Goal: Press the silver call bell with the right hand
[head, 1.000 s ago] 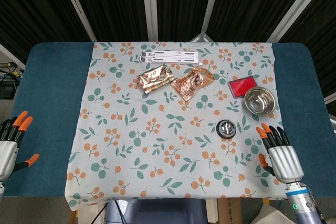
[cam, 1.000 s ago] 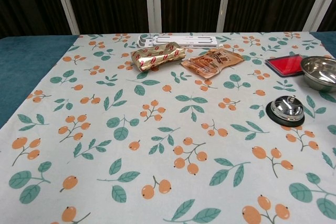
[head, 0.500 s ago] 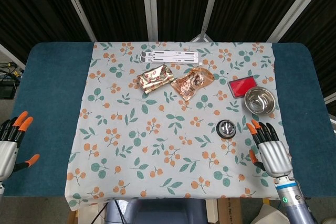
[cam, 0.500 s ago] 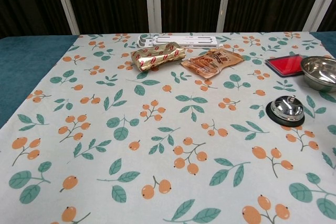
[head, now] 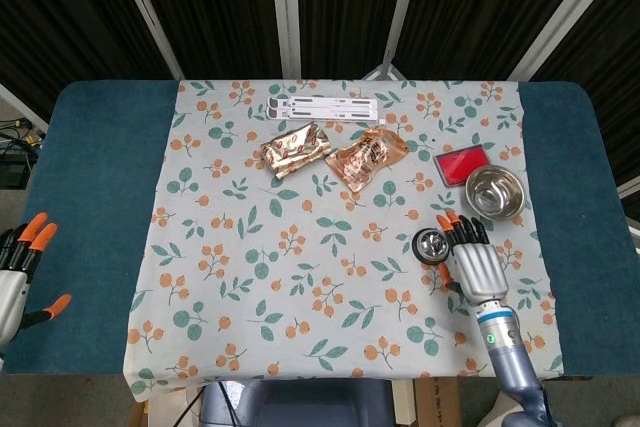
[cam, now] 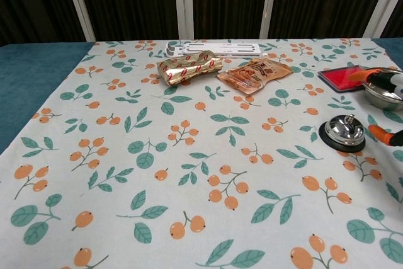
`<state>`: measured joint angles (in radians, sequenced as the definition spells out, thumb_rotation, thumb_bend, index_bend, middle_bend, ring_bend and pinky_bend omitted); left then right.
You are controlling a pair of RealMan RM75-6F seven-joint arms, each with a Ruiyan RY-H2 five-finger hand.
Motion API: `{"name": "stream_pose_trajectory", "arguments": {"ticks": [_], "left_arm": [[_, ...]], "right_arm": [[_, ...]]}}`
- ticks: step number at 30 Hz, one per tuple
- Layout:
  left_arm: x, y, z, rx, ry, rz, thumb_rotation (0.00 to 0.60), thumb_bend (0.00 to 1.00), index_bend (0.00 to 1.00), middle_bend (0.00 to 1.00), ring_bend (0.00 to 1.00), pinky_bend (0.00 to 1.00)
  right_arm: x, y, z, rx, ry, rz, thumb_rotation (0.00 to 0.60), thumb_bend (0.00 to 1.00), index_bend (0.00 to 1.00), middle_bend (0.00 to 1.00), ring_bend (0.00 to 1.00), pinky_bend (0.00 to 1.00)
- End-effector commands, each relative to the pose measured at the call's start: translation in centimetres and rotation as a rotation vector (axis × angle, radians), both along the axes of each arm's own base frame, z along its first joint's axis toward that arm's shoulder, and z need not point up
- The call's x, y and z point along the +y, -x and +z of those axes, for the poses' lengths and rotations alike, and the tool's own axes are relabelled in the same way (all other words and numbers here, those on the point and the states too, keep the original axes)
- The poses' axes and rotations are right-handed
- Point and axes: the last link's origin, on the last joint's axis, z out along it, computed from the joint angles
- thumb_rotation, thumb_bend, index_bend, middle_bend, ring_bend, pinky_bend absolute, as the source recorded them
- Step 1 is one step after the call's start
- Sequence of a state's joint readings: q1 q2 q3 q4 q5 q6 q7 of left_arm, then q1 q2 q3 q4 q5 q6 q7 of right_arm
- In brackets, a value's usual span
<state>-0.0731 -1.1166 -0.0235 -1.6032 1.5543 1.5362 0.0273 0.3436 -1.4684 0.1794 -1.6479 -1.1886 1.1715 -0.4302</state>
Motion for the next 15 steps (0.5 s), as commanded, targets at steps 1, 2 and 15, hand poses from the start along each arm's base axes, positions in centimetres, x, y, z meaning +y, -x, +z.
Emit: {"name": "stream_pose_trajectory", "arguments": {"ticks": [1,2,15], "left_arm": [[0.0,0.1,0.0,-0.001,0.001,0.005,0.6,0.07,0.0,0.0,0.0,0.0],[0.0,0.1,0.0,-0.001,0.001,0.006,0.6,0.07,0.0,0.0,0.0,0.0],[0.2,0.0,-0.1,-0.001,0.004,0.007,0.6,0.07,0.0,0.0,0.0,0.0]], "right_arm": [[-1.1,-0.6,-1.9,-0.003,-0.019,-0.023,0.6,0.51,0.0,0.0,0.0,0.0],[-1.2,-0.6,-2.3,-0.003,-0.023,-0.03,0.6,0.51,0.0,0.0,0.0,0.0],[-0.5,-0.6,-6.2,-0.07,-0.114,-0.116,0.6,0.53,0.0,0.0,0.0,0.0]]}}
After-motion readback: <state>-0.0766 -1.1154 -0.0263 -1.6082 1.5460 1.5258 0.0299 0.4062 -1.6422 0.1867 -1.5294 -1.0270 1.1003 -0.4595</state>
